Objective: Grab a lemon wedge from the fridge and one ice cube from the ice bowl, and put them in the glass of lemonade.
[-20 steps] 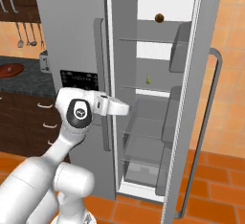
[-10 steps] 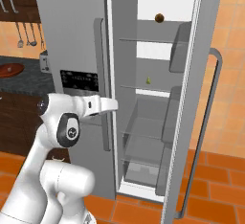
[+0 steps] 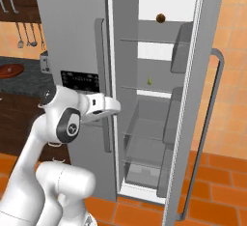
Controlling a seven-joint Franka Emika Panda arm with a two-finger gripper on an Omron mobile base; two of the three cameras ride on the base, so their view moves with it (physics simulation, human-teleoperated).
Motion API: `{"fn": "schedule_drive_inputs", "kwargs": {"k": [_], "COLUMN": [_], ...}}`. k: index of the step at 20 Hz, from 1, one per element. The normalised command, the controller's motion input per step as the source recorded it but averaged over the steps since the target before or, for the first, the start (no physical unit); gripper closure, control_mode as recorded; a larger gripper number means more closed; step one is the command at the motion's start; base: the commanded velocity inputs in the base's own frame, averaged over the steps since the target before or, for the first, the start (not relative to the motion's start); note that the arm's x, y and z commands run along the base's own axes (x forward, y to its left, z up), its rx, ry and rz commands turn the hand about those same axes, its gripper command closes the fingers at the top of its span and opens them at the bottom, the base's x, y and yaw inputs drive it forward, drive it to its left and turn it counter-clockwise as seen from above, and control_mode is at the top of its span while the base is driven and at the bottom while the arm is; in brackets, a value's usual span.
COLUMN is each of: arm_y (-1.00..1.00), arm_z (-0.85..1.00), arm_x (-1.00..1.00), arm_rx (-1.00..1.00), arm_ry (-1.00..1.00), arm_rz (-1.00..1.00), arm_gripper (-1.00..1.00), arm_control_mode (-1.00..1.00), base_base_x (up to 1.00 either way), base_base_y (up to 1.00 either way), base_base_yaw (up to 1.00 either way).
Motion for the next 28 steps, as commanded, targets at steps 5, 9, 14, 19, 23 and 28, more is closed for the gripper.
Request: {"fn": "schedule_drive_inputs", "kwargs": {"k": [5, 9, 14, 19, 23, 28], "arm_y": [0.18, 0.36, 0.0, 0.01, 0.07, 0.02], "arm_z": [0.45, 0.26, -0.01, 0.0, 0.03, 0.27], "arm_x": [-0.45, -0.31, -0.52, -0.25, 0.0, -0.17], "arm_rx": [0.31, 0.12, 0.0, 0.01, 0.02, 0.11], "arm_ry": [0.01, -0.03, -0.01, -0.05, -0.04, -0.13], "arm_rz": [-0.01, -0.06, 0.0, 0.0, 0.0, 0.0], "arm_gripper": [-1.0, -1.0, -1.0, -1.0, -1.0, -1.0], "arm_control_mode": [-1.0, -1.0, -1.0, -1.0, -1.0, -1.0], "base_base_x": [0.0, 0.0, 0.0, 0.0, 0.0, 0.0], "base_base_y": [0.0, 0.0, 0.0, 0.0, 0.0, 0.0], "base_base_yaw": [0.0, 0.0, 0.0, 0.0, 0.0, 0.0]}}
